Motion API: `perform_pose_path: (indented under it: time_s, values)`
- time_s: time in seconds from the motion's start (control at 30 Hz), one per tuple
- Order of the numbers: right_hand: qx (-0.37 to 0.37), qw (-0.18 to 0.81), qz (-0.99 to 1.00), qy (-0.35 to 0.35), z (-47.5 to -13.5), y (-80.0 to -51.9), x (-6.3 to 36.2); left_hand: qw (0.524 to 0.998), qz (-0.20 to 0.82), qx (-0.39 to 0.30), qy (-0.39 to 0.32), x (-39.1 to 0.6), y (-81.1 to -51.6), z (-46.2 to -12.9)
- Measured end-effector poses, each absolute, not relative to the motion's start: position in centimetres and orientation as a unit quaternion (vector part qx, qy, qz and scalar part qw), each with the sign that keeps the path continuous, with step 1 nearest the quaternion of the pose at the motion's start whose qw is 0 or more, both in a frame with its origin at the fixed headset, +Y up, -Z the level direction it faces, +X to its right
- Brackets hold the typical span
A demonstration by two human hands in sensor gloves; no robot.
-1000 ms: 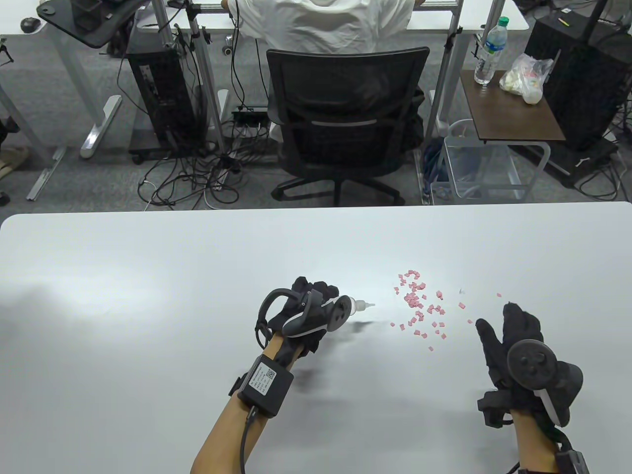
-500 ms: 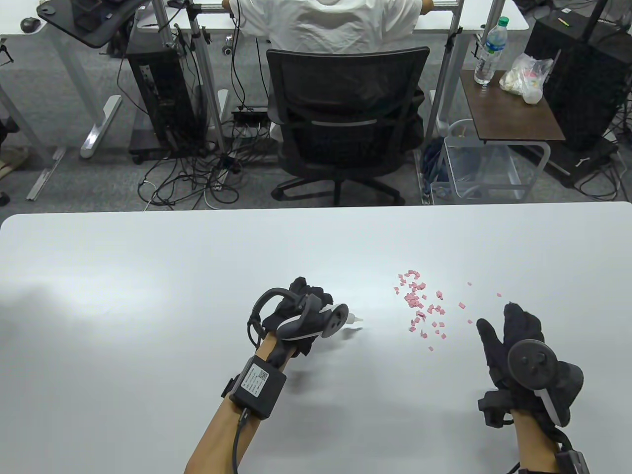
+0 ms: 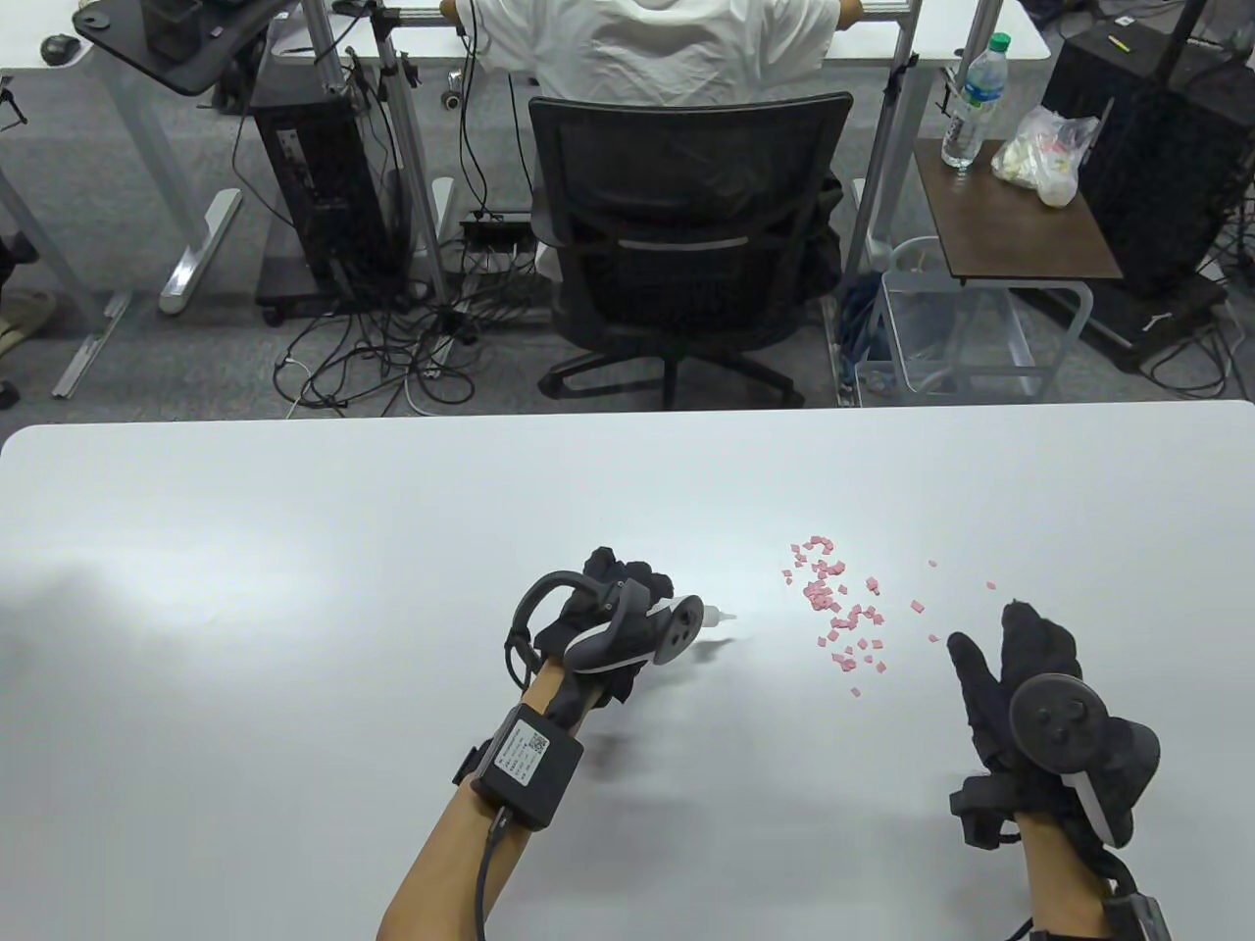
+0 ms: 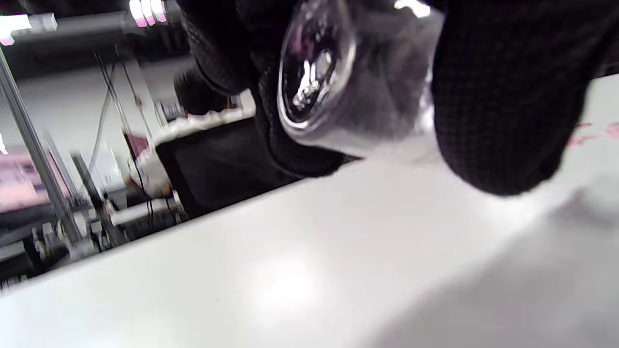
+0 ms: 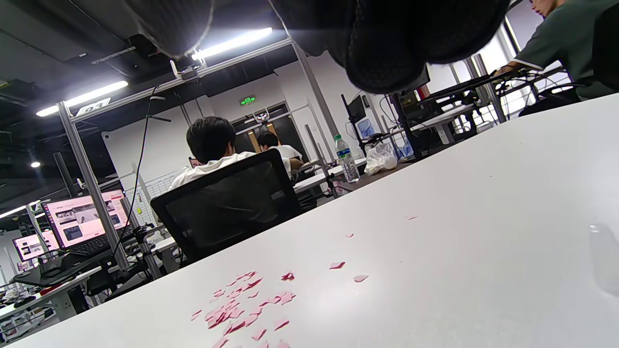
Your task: Squeeze empty conical bottle to blow paper scraps with air puff
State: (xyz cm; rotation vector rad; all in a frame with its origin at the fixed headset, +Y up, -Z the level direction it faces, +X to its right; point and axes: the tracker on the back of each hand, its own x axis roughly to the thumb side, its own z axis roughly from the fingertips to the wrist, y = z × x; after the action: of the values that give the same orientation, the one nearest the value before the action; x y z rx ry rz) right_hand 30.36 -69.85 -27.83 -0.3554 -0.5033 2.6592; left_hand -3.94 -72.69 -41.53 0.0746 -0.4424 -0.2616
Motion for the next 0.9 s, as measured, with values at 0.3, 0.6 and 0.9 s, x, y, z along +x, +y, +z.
perform_pose_path:
  time_s: [0.3,0.6,0.9]
  values:
    - [-0.127,0.206,0.953,-0.183,-27.81,-69.80,30.44,0.970,-0.093,0.068,-0.216,-3.77,-72.39,-41.23]
    - [-0.127,0.207,0.952,-0.186,-27.76,-69.77,30.50,0.970,-0.081,0.056,-0.224,-3.61,-72.26,-40.98]
    - [-0.129,0.208,0.951,-0.188,-27.70,-69.76,30.57,0.971,-0.087,0.079,-0.207,-3.68,-72.27,-41.08]
